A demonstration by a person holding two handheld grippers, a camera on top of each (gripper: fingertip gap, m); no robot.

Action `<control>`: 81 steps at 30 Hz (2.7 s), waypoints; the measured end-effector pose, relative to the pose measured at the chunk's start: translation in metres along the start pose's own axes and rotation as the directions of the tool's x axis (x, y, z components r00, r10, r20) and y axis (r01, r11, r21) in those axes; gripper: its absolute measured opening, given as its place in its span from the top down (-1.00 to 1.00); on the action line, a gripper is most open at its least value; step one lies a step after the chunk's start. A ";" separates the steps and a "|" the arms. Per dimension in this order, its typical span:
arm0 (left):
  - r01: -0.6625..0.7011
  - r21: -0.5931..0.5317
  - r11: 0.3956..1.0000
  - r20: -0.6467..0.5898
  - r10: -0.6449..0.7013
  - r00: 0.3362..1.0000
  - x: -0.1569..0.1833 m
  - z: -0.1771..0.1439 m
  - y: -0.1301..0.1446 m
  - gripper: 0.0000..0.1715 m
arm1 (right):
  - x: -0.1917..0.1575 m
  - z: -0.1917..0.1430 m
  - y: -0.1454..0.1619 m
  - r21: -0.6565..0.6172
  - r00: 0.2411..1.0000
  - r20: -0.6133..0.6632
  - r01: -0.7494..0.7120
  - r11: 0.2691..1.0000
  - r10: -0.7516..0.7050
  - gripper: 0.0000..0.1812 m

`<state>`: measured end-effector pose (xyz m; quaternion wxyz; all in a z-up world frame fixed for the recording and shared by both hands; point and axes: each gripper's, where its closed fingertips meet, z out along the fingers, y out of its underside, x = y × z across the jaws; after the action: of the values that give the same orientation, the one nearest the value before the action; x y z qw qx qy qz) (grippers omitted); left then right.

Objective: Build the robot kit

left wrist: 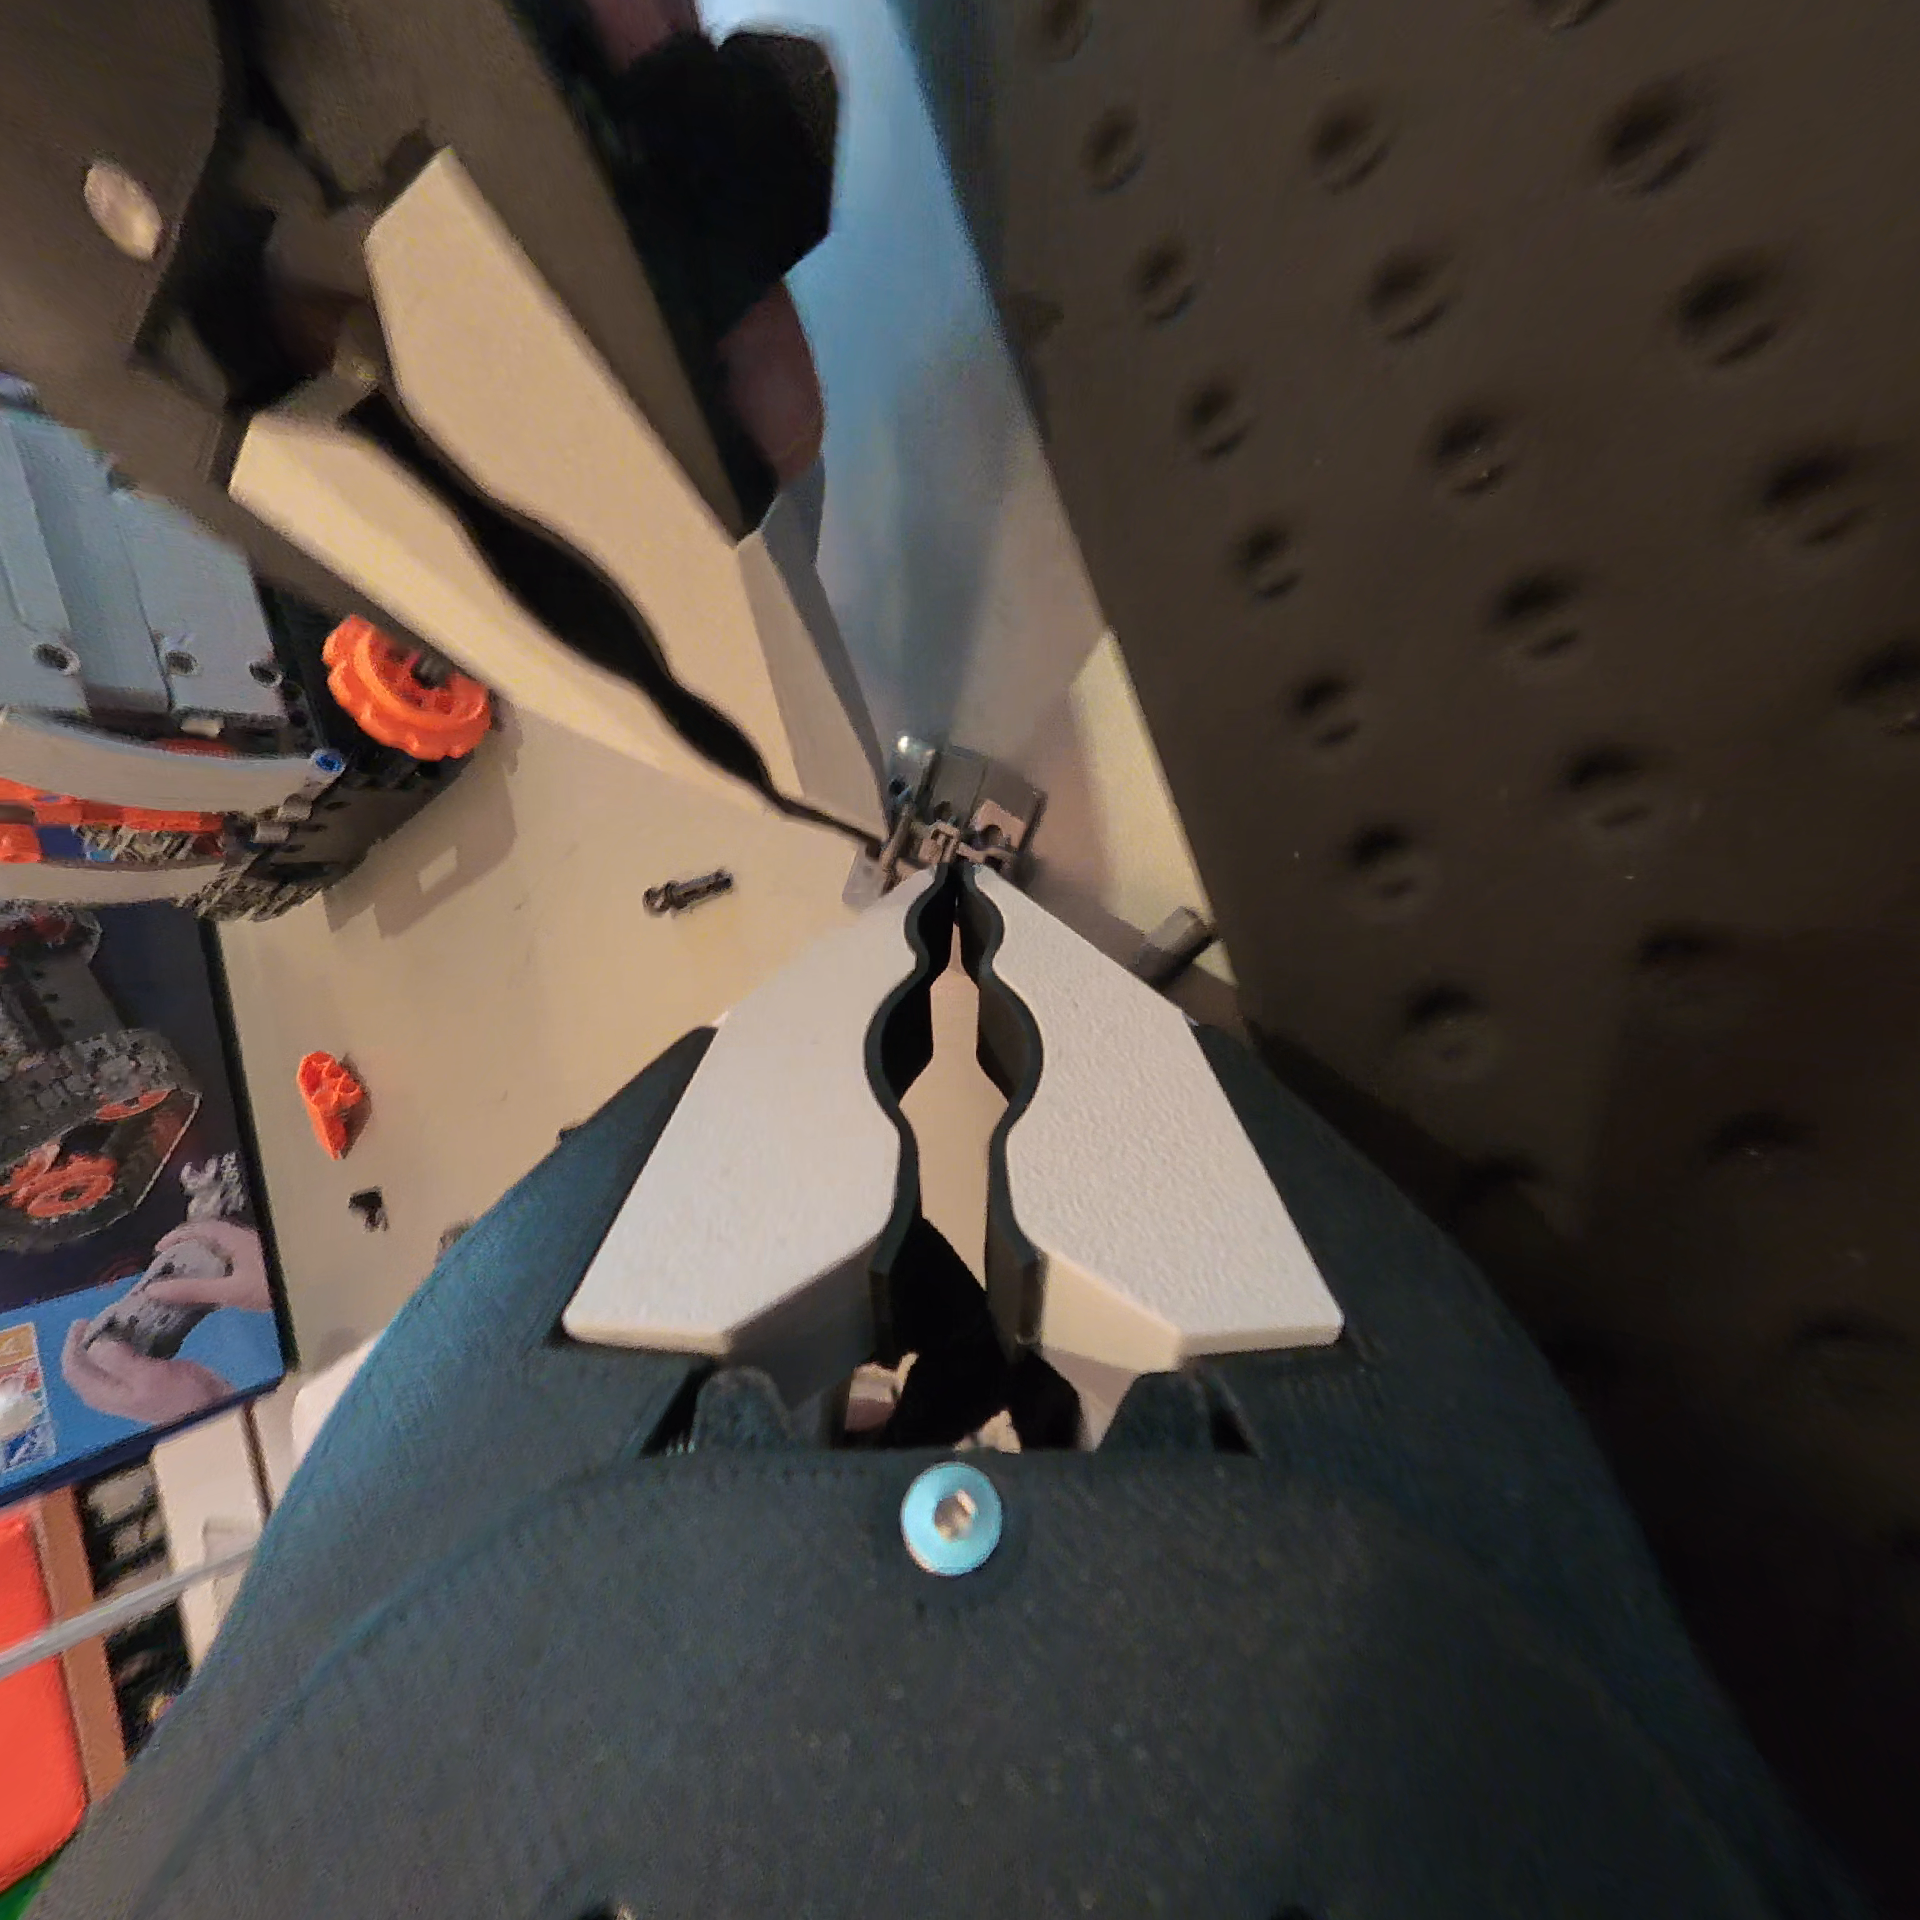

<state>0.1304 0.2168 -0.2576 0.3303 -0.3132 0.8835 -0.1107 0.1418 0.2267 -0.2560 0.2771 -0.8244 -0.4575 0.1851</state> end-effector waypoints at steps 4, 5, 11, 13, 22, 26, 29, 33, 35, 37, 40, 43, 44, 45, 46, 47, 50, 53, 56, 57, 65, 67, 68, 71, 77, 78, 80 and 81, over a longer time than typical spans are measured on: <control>0.063 -0.017 0.998 0.043 -0.062 0.997 -0.009 -0.007 0.006 0.93 | 0.001 -0.001 -0.003 0.052 0.998 -0.066 0.006 0.999 -0.002 1.00; 0.096 -0.018 0.995 0.043 -0.095 0.995 -0.009 -0.009 0.007 0.90 | 0.002 -0.001 -0.001 0.047 0.997 -0.079 0.004 0.999 0.000 1.00; 0.254 -0.013 0.967 0.020 -0.254 0.967 -0.007 -0.006 0.005 0.77 | 0.003 -0.002 0.001 0.055 0.997 -0.074 -0.003 0.999 0.007 1.00; 0.292 -0.011 0.956 0.005 -0.292 0.957 -0.004 -0.002 0.003 0.74 | 0.003 -0.002 0.001 0.049 0.998 -0.070 -0.005 0.999 0.008 1.00; 0.263 -0.005 0.965 -0.050 -0.263 0.964 -0.003 0.005 0.010 1.00 | 0.007 -0.012 0.002 0.018 0.995 -0.029 0.099 0.995 -0.099 1.00; 0.229 -0.011 0.973 -0.062 -0.229 0.971 -0.007 0.005 0.013 1.00 | 0.010 -0.012 0.005 -0.020 0.981 0.021 0.193 0.981 -0.193 1.00; 0.217 -0.010 0.976 -0.055 -0.217 0.975 -0.010 0.006 0.015 1.00 | 0.005 -0.009 0.004 -0.013 0.959 0.072 0.276 0.961 -0.274 1.00; 0.225 -0.006 0.974 -0.066 -0.225 0.972 -0.012 0.006 0.017 1.00 | 0.005 -0.006 0.006 -0.027 0.942 0.099 0.326 0.945 -0.322 1.00; 0.225 -0.004 0.974 -0.066 -0.225 0.972 -0.012 0.006 0.017 1.00 | 0.004 -0.005 0.005 -0.023 0.939 0.107 0.331 0.943 -0.327 1.00; 0.228 -0.002 0.974 -0.067 -0.228 0.971 -0.012 0.006 0.017 1.00 | 0.003 -0.005 0.006 -0.025 0.943 0.115 0.316 0.949 -0.311 1.00; 0.233 0.001 0.973 -0.071 -0.232 0.970 -0.011 0.006 0.017 1.00 | 0.003 -0.005 0.006 -0.061 0.945 0.127 0.311 0.948 -0.302 1.00; 0.247 0.001 0.969 -0.074 -0.246 0.966 -0.011 0.006 0.017 1.00 | 0.003 -0.005 0.007 -0.140 0.943 0.148 0.318 0.938 -0.298 1.00; 0.251 0.002 0.968 -0.075 -0.250 0.965 -0.011 0.006 0.017 1.00 | 0.003 -0.005 0.008 -0.164 0.944 0.161 0.312 0.936 -0.287 1.00; 0.254 0.004 0.967 -0.077 -0.253 0.964 -0.011 0.006 0.017 1.00 | 0.003 -0.005 0.008 -0.183 0.947 0.177 0.301 0.936 -0.270 1.00; 0.257 0.005 0.966 -0.078 -0.256 0.963 -0.011 0.006 0.017 1.00 | 0.002 -0.005 0.008 -0.200 0.948 0.191 0.290 0.936 -0.253 1.00; 0.259 0.007 0.966 -0.079 -0.257 0.963 -0.011 0.006 0.017 1.00 | 0.003 -0.005 0.009 -0.224 0.948 0.198 0.290 0.930 -0.248 1.00; 0.272 0.013 0.962 -0.088 -0.270 0.959 -0.010 0.006 0.017 1.00 | 0.003 -0.004 0.009 -0.277 0.950 0.221 0.279 0.920 -0.222 1.00; 0.281 0.028 0.959 -0.102 -0.277 0.955 -0.009 0.006 0.015 1.00 | -0.003 0.001 0.004 -0.292 0.946 0.233 0.287 0.912 -0.223 1.00; 0.276 0.027 0.961 -0.104 -0.272 0.957 -0.008 0.004 0.017 1.00 | -0.005 0.003 0.002 -0.292 0.945 0.252 0.281 0.914 -0.210 1.00; 0.285 0.035 0.958 -0.101 -0.280 0.955 -0.008 0.004 0.017 1.00 | -0.005 0.003 0.002 -0.289 0.945 0.242 0.288 0.913 -0.221 1.00; 0.269 -0.051 0.962 -0.059 -0.272 0.960 -0.012 -0.008 0.037 0.95 | 0.006 -0.011 -0.005 -0.199 0.967 0.135 0.242 0.950 -0.218 1.00; 0.286 -0.060 0.956 -0.033 -0.288 0.957 -0.017 -0.019 0.042 0.94 | 0.010 -0.015 -0.008 -0.163 0.972 0.093 0.228 0.960 -0.215 1.00; 0.297 -0.063 0.953 -0.018 -0.299 0.954 -0.020 -0.027 0.045 0.91 | 0.011 -0.015 -0.007 -0.159 0.973 0.083 0.228 0.960 -0.217 1.00; 0.358 -0.084 0.930 0.089 -0.351 0.932 -0.040 -0.057 0.065 0.90 | 0.012 -0.012 0.005 -0.171 0.975 0.065 0.219 0.961 -0.211 1.00; 0.447 -0.199 0.872 0.082 -0.439 0.895 -0.027 -0.079 0.103 0.81 | -0.009 -0.004 0.007 -0.133 0.972 0.131 0.215 0.968 -0.198 1.00; 0.450 -0.207 0.869 0.064 -0.447 0.892 -0.022 -0.079 0.104 0.81 | -0.014 -0.005 0.004 -0.109 0.970 0.147 0.212 0.971 -0.195 1.00; 0.453 -0.202 0.868 0.031 -0.457 0.889 -0.014 -0.079 0.100 0.78 | -0.011 -0.008 -0.002 -0.068 0.973 0.134 0.196 0.978 -0.186 1.00; 0.457 -0.171 0.873 0.018 -0.462 0.887 -0.013 -0.078 0.093 0.75 | -0.007 -0.010 -0.004 -0.055 0.976 0.113 0.191 0.980 -0.184 1.00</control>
<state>0.0424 0.2965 -0.2290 0.2560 -0.5398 0.7938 -0.1137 0.1410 0.2198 -0.2457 0.2410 -0.7750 -0.5533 0.1873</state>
